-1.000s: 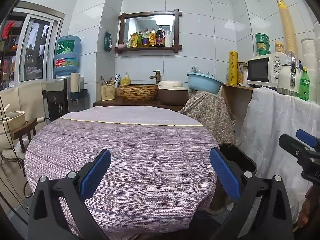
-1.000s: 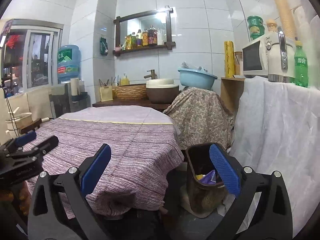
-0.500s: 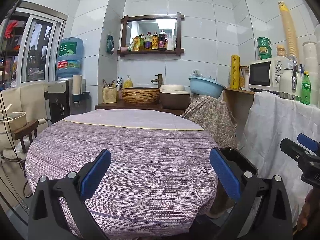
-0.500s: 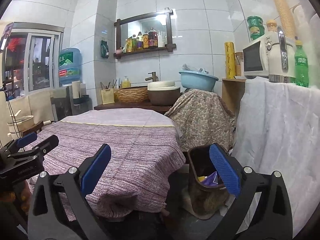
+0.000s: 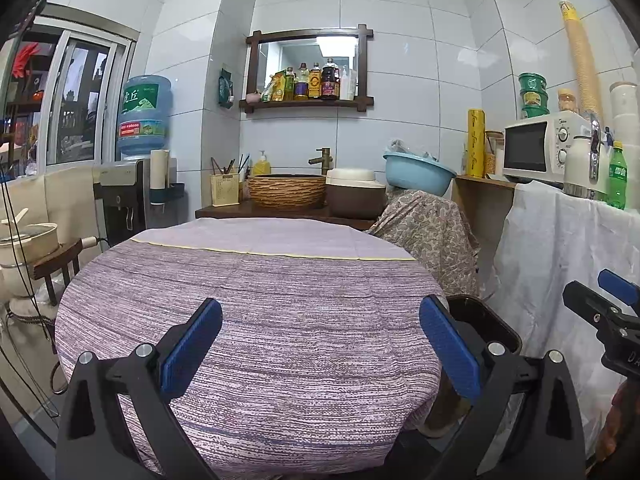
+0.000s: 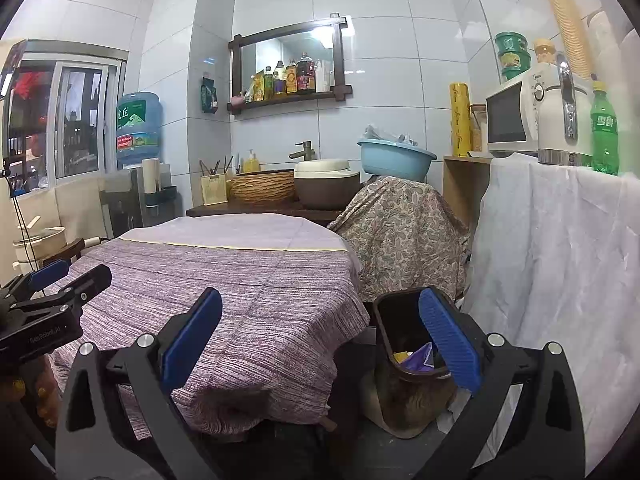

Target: Collect trash

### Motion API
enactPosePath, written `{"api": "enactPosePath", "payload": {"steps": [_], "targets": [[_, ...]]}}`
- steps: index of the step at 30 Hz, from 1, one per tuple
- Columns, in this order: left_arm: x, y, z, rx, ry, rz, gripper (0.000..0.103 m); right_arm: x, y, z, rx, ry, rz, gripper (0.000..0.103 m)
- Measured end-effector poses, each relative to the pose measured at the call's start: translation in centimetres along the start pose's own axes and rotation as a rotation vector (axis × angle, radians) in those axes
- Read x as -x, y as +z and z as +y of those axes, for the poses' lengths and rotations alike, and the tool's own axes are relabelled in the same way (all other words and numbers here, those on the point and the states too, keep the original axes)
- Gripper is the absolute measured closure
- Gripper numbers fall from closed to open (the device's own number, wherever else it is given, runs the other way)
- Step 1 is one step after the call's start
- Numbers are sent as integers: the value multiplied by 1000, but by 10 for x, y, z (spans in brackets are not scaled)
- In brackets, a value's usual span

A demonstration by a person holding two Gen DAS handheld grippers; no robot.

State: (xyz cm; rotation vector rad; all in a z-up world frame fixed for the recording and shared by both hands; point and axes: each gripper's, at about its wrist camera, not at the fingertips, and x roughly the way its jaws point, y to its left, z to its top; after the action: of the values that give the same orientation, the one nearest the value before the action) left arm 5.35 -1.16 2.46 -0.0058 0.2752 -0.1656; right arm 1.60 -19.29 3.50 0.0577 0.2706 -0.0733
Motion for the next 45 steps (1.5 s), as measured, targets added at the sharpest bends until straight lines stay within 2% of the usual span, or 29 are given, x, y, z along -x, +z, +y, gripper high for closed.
{"api": "enactPosePath", "payload": {"steps": [12,45], "targets": [[-2,0,6,16,-7,23,5,-5,-2,-2,5,12,12,6],[0,3,1,-19,-1,13,5,-10,-4,-8,-2,13,30,6]]}}
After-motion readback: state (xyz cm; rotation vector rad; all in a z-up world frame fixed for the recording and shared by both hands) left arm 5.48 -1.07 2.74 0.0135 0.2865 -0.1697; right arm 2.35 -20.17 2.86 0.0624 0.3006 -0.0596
